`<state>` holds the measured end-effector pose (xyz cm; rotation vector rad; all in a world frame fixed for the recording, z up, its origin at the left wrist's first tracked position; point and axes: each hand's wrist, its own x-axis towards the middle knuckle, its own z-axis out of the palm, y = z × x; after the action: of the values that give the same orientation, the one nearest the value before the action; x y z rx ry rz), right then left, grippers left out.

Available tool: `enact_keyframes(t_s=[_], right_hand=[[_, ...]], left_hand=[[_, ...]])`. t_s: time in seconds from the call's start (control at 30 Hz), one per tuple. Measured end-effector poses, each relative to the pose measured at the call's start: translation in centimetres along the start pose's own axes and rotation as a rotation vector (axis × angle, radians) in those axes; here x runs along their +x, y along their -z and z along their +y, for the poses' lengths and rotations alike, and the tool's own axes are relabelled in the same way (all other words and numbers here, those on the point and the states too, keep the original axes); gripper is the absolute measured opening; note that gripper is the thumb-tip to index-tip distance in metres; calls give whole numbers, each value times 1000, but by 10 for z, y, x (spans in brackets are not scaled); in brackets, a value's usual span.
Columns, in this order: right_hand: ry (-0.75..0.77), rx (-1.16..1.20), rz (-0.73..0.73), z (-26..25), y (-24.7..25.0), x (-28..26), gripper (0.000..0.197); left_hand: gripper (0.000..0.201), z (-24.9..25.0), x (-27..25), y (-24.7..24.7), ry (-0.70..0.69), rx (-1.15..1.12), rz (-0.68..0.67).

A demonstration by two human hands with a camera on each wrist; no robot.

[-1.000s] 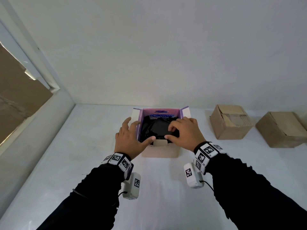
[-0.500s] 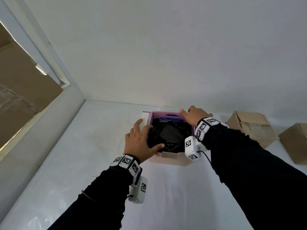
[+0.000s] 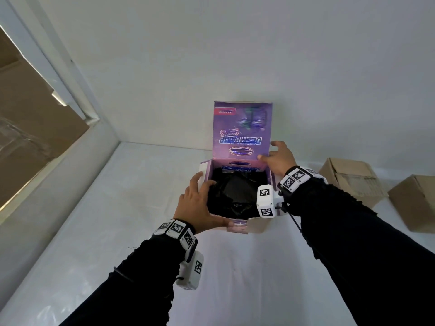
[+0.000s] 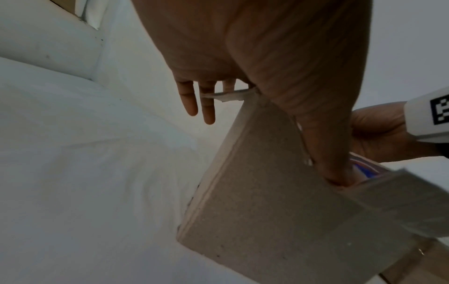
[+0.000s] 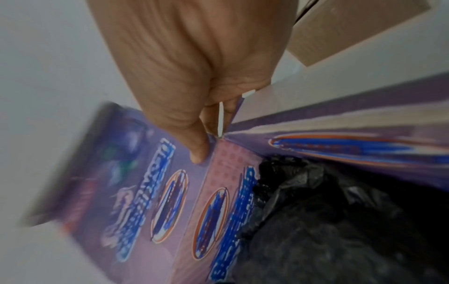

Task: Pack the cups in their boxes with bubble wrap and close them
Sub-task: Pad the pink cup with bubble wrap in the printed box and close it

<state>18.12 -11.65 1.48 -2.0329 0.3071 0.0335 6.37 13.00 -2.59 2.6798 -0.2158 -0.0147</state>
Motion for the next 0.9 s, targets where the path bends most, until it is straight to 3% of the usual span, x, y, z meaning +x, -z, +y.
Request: enact_keyframes(t_s=[0.13,0.3,0.43,0.5,0.6,0.73,0.9], right_hand=[[190,-91,24,-14,12,-17,24],[306,-215,148,-12,28,-58,13],[307,106,-19,15,31,-98,38],[274,262,-41,21,33,-119,36],[327,354,-23,32,35,-143,30],[435,182,86,47,32,-151,25],[559,-127,185,60,28,-157,18]], left_hand=[[115,5,-2,-1,5,69,-24],[68,9,-2,12,36,72,164],[35,15,-4,20,66,-133,294],[31,20,-10,22,50,-299,337],[43,23,-23,21,-80,-454,384],[37,18,-28,13,-143,-439,448],[23,6,-32,5,-47,-464,438]])
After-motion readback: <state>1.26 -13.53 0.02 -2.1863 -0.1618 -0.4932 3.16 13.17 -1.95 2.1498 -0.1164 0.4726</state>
